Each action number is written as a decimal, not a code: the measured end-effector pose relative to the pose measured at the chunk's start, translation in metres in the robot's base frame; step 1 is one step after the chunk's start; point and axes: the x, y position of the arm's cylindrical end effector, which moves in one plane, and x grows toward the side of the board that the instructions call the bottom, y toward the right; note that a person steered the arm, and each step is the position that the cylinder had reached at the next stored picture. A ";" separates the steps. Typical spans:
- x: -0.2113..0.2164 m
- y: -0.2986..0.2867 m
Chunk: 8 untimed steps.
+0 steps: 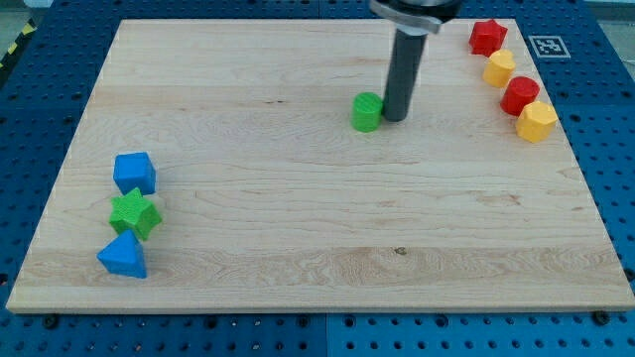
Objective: Move the green circle closer to the blue cube
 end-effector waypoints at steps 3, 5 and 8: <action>0.000 -0.115; 0.000 -0.180; 0.040 -0.166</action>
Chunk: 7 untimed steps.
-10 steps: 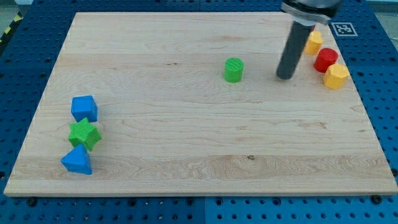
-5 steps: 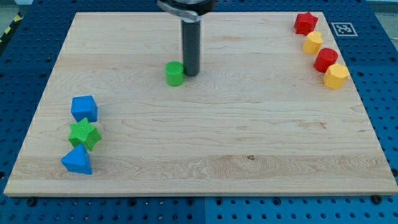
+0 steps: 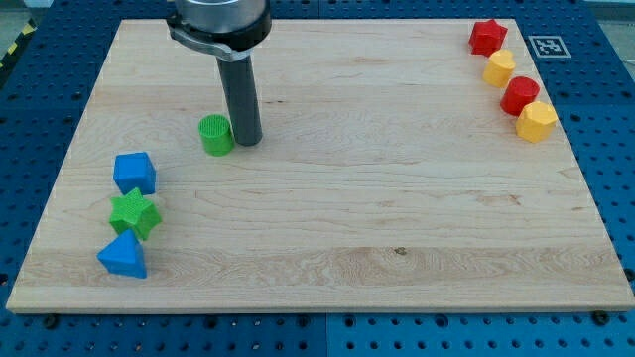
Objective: Move the green circle closer to the blue cube
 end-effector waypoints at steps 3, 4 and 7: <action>-0.009 -0.041; -0.009 -0.054; 0.011 -0.071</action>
